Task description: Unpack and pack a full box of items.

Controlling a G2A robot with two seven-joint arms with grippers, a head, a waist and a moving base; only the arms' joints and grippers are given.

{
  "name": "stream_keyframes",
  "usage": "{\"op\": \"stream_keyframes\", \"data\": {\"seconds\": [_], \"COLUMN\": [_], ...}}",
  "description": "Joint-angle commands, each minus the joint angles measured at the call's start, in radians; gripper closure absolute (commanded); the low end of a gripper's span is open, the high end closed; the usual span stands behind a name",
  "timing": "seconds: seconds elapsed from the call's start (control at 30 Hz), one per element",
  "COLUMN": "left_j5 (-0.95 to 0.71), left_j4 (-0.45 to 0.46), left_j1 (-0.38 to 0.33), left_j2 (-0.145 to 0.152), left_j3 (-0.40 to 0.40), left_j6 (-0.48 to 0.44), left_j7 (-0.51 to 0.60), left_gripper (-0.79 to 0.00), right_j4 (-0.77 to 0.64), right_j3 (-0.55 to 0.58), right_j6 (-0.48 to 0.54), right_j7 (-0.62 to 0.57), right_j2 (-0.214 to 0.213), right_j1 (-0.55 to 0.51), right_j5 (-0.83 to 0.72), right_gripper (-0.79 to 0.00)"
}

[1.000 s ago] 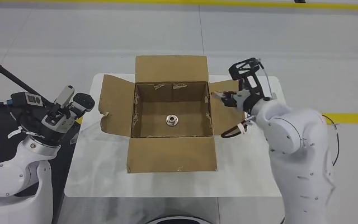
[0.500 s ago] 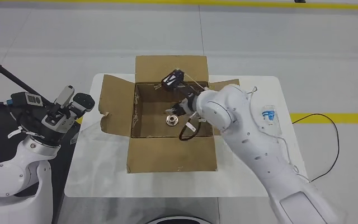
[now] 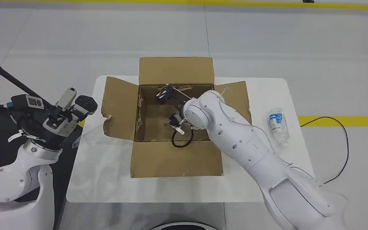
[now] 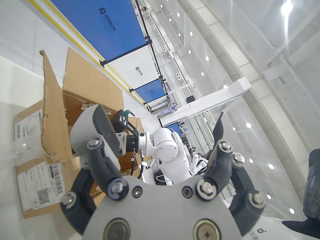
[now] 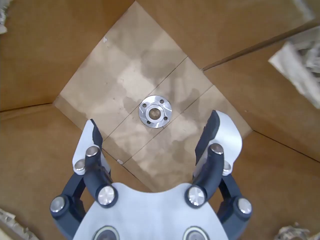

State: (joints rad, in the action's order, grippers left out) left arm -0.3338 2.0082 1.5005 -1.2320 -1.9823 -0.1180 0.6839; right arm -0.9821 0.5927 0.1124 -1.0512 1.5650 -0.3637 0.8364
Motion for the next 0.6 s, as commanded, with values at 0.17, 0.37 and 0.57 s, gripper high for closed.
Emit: {"op": "stream_keyframes", "data": {"seconds": [0.17,0.37,0.57], "left_j5": [0.000,0.000,0.000], "left_j4": [0.000,0.000,0.000], "left_j1": [0.000,0.000,0.000], "left_j2": [0.000,0.000,0.000], "left_j3": [0.000,0.000,0.000], "left_j6": [0.000,0.000,0.000], "left_j7": [0.000,0.000,0.000], "left_gripper": [-0.785,-0.785,-0.785], "right_j4": [0.159,0.257,0.331], "right_j3": [-0.034,-0.054,-0.067], "right_j6": [0.041,0.055,0.063], "right_j7": [0.025,0.060,0.086], "right_j2": [0.051,0.087,0.117], "right_j1": [0.036,0.057,0.075], "right_j5": [-0.061,-0.074,-0.075], "right_gripper": [-0.363,-0.329,-0.336]}}
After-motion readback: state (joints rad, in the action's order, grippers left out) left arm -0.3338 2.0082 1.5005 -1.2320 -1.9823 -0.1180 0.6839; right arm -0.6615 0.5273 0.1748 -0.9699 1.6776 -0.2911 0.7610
